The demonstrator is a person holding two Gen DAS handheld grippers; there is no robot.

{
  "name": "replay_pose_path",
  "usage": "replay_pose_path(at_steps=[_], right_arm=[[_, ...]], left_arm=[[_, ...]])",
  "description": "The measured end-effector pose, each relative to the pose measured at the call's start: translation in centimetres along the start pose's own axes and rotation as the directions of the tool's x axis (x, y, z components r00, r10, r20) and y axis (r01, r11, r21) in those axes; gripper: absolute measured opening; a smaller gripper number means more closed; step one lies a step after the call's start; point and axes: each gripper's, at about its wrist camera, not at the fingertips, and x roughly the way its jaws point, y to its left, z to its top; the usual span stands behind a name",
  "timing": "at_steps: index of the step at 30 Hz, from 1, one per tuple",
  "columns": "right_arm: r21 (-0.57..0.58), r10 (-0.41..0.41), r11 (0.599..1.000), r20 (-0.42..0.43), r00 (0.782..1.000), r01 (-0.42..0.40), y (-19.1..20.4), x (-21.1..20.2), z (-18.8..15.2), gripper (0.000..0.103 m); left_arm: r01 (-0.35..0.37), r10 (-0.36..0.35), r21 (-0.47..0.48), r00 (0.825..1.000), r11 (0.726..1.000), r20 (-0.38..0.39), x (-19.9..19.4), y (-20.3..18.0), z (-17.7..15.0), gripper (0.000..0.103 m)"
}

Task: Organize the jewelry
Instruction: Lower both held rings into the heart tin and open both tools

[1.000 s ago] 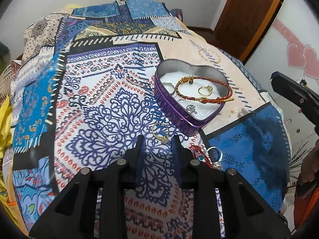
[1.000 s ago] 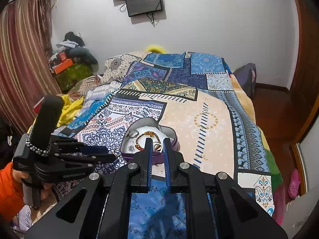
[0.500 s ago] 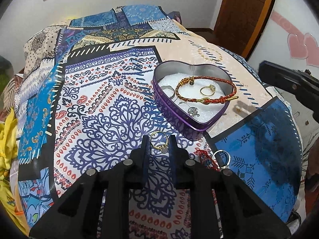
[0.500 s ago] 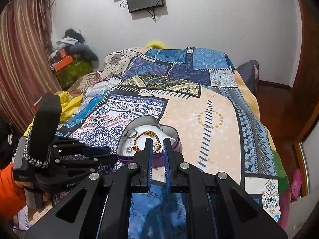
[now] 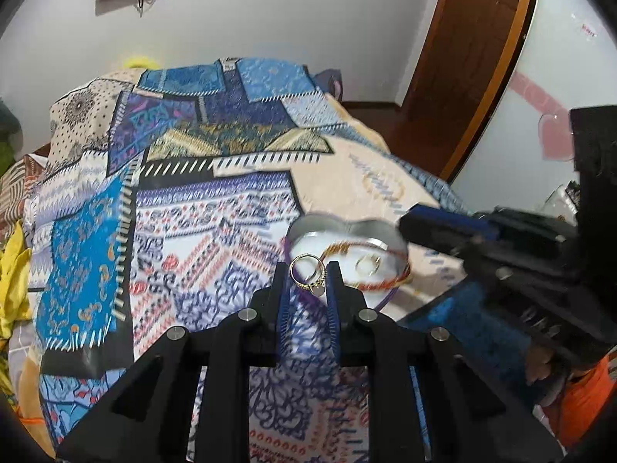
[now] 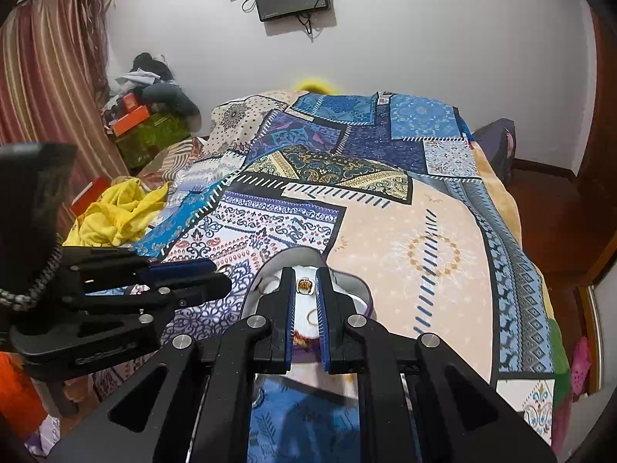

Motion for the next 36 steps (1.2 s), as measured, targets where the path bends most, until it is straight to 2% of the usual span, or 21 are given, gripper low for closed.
replay_pose_path(at_steps=[4, 14, 20, 26, 33, 36], right_arm=[[0.01, 0.023, 1.0, -0.016, 1.0, -0.023, -0.4, 0.7, 0.5, 0.009], [0.021, 0.07, 0.997, -0.089, 0.994, -0.068, -1.0, 1.9, 0.6, 0.009], [0.089, 0.108, 0.991, -0.13, 0.986, -0.097, -1.9, 2.6, 0.6, 0.01], [0.058, 0.072, 0.996, -0.132, 0.989, -0.065, -1.7, 1.8, 0.7, 0.013], [-0.006, 0.01, 1.0, -0.089, 0.996, -0.01, -0.5, -0.5, 1.1, 0.02], [-0.029, -0.017, 0.999, -0.071, 0.997, 0.015, 0.1, -1.6, 1.0, 0.021]], left_arm=[[0.028, -0.028, -0.009, 1.0, 1.0, 0.007, 0.6, -0.2, 0.6, 0.017], [0.086, -0.087, -0.019, 0.995, 0.996, -0.04, 3.1, -0.7, 0.4, 0.017], [0.084, -0.083, 0.019, 0.995, 0.996, -0.053, 3.4, -1.3, 0.2, 0.017], [0.078, -0.077, 0.02, 0.996, 0.997, -0.055, 2.8, -1.4, 0.2, 0.017], [0.04, -0.04, 0.007, 0.999, 0.999, -0.003, -0.4, -1.2, 0.5, 0.018], [0.023, -0.023, -0.002, 1.0, 1.0, 0.017, -2.0, -1.0, 0.4, 0.023]])
